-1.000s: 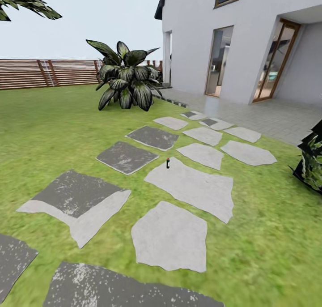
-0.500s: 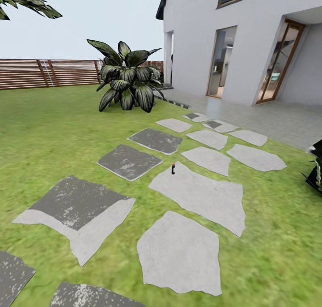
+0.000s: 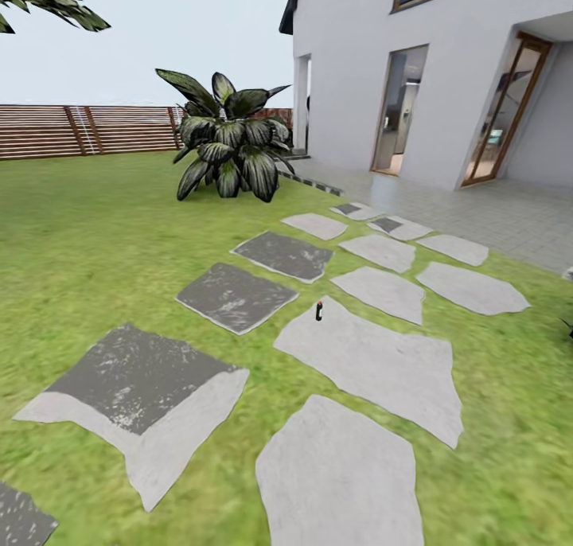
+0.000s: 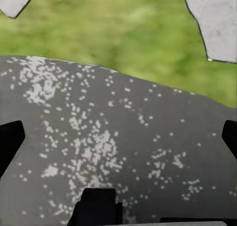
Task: In the garden, pick up the pesticide atomizer on the floor and spray pesticide onto both trees until each tree trunk is fully covered.
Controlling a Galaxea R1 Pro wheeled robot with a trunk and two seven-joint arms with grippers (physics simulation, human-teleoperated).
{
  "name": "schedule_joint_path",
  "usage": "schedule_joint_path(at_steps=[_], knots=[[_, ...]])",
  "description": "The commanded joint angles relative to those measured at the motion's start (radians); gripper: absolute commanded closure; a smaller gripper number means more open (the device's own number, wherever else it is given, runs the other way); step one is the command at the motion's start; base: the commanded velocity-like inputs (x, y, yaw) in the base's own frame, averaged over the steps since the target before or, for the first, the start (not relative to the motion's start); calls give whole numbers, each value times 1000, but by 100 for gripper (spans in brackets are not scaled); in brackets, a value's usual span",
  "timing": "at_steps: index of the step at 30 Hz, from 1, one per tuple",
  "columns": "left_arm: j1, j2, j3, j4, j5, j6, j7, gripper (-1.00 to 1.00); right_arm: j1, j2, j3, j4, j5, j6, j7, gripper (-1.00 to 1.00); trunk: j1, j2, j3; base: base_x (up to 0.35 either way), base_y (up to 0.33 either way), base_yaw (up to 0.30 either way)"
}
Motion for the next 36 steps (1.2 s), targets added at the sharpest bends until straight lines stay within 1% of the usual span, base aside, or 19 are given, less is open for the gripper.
schedule_joint_path(at_steps=[1,6,17,29,36], knots=[[0,0,0,0,0,0,0,-100,0,0,0,0,0,0,0,-100,0,0,0,300,179,0],[0,0,0,0,0,-1,0,-100,0,0,0,0,0,0,1,-100,0,0,0,300,179,-93],[0,0,0,0,0,-1,0,-100,0,0,0,0,0,0,1,-100,0,0,0,299,181,-241],[0,0,0,0,0,-2,0,-100,0,0,0,0,0,0,0,-100,0,0,0,290,191,-34],[0,0,0,0,0,-1,0,-100,0,0,0,1,0,0,2,-100,0,0,0,289,193,-242]])
